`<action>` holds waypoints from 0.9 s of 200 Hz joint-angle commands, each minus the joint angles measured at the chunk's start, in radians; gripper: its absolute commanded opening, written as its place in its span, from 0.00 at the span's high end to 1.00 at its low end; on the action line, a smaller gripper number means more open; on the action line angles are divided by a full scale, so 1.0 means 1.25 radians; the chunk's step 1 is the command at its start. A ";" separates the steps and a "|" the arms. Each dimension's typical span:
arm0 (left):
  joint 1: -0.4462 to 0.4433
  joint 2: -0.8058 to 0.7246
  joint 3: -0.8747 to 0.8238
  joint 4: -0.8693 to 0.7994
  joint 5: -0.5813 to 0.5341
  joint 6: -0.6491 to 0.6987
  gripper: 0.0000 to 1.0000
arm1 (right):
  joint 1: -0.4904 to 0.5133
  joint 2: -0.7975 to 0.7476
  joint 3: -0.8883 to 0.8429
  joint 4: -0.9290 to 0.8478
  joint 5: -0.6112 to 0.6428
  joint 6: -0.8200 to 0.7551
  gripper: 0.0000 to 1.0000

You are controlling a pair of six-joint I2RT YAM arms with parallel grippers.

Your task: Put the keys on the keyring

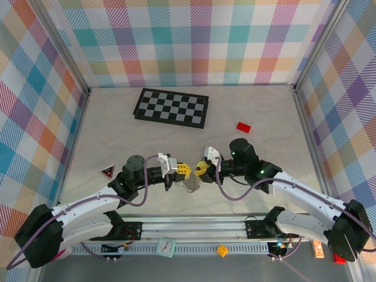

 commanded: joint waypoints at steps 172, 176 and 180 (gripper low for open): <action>-0.004 -0.004 0.009 0.062 0.023 -0.006 1.00 | 0.010 0.090 -0.009 0.055 -0.066 -0.001 0.66; -0.004 -0.004 0.009 0.063 0.023 -0.006 1.00 | 0.011 0.096 -0.009 0.059 -0.065 0.000 0.66; -0.004 -0.003 0.010 0.063 0.023 -0.007 1.00 | 0.013 0.100 -0.008 0.064 -0.066 0.001 0.66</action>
